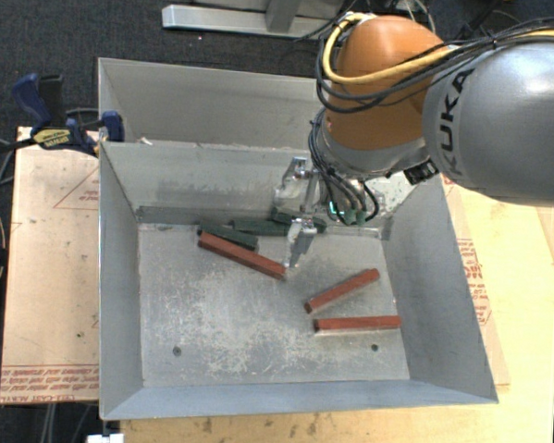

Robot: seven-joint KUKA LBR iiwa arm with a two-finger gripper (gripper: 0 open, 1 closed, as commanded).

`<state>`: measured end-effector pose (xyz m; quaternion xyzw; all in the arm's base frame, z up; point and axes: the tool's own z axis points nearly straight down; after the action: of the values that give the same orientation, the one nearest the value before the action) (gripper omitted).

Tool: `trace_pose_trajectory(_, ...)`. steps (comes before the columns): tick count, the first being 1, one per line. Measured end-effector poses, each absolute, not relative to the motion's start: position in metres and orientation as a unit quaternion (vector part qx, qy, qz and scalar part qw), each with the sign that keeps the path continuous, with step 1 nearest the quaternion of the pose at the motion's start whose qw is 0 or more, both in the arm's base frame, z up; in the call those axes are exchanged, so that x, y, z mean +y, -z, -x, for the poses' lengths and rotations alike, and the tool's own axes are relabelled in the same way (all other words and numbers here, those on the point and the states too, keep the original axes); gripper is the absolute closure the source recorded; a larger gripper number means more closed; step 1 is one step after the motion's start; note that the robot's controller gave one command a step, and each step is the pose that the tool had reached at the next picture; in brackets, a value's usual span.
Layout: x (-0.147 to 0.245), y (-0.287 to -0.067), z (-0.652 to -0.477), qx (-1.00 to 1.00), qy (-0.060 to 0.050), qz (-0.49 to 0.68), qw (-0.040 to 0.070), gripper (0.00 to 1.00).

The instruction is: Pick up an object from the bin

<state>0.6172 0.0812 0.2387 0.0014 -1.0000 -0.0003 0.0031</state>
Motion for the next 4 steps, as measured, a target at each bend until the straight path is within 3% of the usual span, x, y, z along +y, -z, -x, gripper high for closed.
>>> trace_pose_trajectory(1,0.081,-0.243,-0.619,-1.0,0.001,-0.001,-0.001,0.0)
trace_pose_trajectory(2,0.083,-0.193,-0.62,-1.0,0.001,0.019,-0.004,0.0)
trace_pose_trajectory(3,0.088,-0.082,-0.629,-1.0,0.001,0.027,-0.003,1.0)
trace_pose_trajectory(4,0.088,-0.082,-0.629,-1.0,0.002,0.028,-0.003,1.0)
